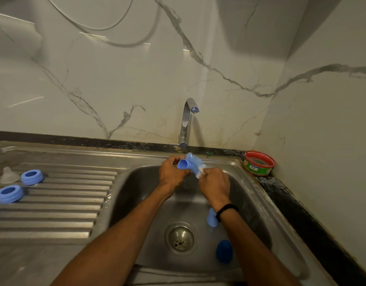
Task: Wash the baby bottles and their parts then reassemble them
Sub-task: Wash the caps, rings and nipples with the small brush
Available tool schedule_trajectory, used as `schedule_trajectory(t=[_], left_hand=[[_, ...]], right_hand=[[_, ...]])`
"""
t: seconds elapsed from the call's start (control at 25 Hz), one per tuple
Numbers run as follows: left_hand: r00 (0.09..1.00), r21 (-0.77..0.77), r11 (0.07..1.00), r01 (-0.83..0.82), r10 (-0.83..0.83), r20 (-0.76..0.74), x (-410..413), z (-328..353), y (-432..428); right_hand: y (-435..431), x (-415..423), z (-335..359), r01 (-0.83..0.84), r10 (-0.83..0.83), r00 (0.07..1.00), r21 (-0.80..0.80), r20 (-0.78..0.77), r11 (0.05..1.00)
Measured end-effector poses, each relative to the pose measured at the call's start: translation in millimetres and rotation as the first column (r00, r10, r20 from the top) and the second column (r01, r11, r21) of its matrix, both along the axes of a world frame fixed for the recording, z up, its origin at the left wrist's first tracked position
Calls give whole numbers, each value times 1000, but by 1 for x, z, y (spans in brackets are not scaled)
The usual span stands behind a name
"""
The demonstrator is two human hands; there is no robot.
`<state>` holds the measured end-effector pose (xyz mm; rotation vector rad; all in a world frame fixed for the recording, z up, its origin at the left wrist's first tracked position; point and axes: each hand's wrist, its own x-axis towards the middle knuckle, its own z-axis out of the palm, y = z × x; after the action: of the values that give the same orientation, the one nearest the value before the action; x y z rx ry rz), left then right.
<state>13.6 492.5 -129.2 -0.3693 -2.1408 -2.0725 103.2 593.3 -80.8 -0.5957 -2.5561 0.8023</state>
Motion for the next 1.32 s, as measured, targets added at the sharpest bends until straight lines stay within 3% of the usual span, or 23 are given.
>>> schedule_trajectory(t=[0.16, 0.32, 0.56, 0.72, 1.0, 1.2, 1.32], left_hand=[[998, 66, 998, 23, -27, 62, -1, 2, -1], [942, 315, 949, 29, -132, 309, 4, 4, 4], [801, 345, 932, -114, -119, 587, -9, 7, 15], [750, 347, 912, -220, -69, 658, -12, 7, 16], [709, 317, 919, -236, -60, 702, -12, 12, 10], [733, 324, 923, -210, -70, 676, -10, 11, 7], [734, 291, 937, -194, -58, 676, -6, 13, 8]], right_hand=[[1, 4, 4, 7, -7, 1000, 12, 8, 1000], [-5, 5, 4, -44, 44, 999, -4, -1, 999], [-6, 4, 2, -28, 28, 1000, -4, -8, 1000], [-11, 5, 1, -54, 54, 999, 13, -5, 998], [-16, 7, -1, -74, 73, 997, 49, 22, 996], [-15, 6, -2, -73, 72, 997, 51, 34, 996], [-12, 6, -1, 14, -15, 1000, 45, 10, 999]])
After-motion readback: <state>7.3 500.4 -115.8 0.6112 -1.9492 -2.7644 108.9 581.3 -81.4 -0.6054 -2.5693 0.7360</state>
